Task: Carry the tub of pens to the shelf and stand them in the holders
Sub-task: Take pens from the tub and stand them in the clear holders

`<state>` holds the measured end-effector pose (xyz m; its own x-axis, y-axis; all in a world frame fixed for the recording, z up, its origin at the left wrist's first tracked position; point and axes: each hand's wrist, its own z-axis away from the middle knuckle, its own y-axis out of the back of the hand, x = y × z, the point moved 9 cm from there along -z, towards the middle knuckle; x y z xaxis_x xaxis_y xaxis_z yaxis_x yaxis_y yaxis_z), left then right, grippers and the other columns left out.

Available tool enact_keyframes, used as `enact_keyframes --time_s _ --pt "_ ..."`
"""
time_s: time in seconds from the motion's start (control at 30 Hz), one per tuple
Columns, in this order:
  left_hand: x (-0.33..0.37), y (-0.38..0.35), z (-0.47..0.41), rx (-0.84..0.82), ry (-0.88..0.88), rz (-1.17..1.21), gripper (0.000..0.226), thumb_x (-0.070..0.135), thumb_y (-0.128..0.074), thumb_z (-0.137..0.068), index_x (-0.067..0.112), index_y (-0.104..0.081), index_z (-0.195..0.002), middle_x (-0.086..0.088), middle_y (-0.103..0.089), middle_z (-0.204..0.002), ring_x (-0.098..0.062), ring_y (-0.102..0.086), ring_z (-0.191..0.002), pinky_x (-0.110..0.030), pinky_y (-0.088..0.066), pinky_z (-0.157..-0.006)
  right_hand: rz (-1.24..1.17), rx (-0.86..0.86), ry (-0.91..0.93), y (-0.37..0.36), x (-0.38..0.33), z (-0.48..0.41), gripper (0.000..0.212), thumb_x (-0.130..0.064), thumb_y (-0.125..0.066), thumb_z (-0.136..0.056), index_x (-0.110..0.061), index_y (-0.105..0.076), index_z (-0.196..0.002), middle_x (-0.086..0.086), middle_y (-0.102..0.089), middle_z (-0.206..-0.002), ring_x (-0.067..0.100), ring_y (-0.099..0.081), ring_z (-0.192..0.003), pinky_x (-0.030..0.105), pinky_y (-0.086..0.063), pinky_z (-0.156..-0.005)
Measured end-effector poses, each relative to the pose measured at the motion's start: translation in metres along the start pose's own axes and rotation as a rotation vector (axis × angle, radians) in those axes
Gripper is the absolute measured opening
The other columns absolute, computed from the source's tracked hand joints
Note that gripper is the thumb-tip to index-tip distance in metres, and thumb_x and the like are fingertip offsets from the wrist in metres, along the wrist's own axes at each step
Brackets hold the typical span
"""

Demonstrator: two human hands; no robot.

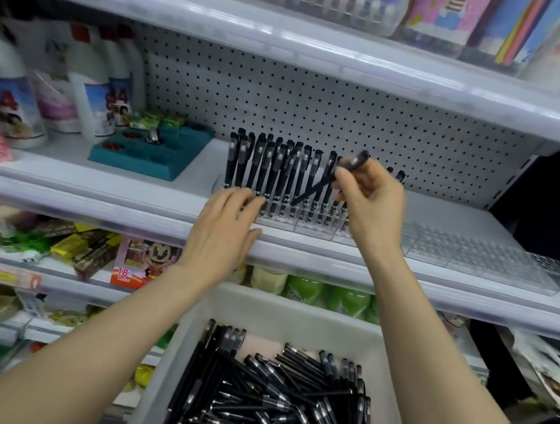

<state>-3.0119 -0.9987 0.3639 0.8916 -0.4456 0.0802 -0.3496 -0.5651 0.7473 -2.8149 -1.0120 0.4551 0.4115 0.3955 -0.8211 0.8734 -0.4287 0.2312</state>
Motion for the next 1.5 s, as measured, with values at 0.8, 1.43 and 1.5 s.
enact_keyframes --time_s 0.8,1.43,1.5 --pt "-0.007 -0.002 -0.002 -0.029 -0.009 -0.017 0.055 0.019 -0.065 -0.088 0.006 -0.048 -0.139 -0.016 -0.049 -0.137 -0.034 -0.042 -0.128 -0.044 -0.037 -0.109 0.493 -0.189 0.007 -0.074 0.042 -0.019 0.023 -0.023 -0.067 -0.092 -0.008 -0.07 -0.109 0.005 -0.073 -0.09 0.02 -0.067 -0.088 0.035 -0.055 -0.087" --pt "0.024 -0.077 0.098 -0.505 -0.154 -0.046 0.08 -0.004 -0.065 -0.069 0.014 -0.039 -0.142 -0.01 -0.052 -0.127 -0.031 -0.049 -0.112 -0.044 -0.047 -0.092 0.883 -0.656 -0.379 -0.024 0.18 0.185 0.012 -0.024 -0.075 -0.08 -0.023 -0.074 -0.092 -0.001 -0.072 -0.093 0.021 -0.066 -0.091 0.031 -0.052 -0.083" --pt "0.024 -0.079 0.099 -0.506 -0.15 -0.053 0.08 -0.004 -0.066 -0.068 0.014 -0.039 -0.142 -0.01 -0.052 -0.126 -0.031 -0.049 -0.112 -0.043 -0.047 -0.093 0.905 -0.72 -0.388 -0.027 0.185 0.189 0.011 -0.022 -0.078 -0.078 -0.021 -0.073 -0.088 0.001 -0.071 -0.097 0.023 -0.066 -0.092 0.033 -0.052 -0.083"
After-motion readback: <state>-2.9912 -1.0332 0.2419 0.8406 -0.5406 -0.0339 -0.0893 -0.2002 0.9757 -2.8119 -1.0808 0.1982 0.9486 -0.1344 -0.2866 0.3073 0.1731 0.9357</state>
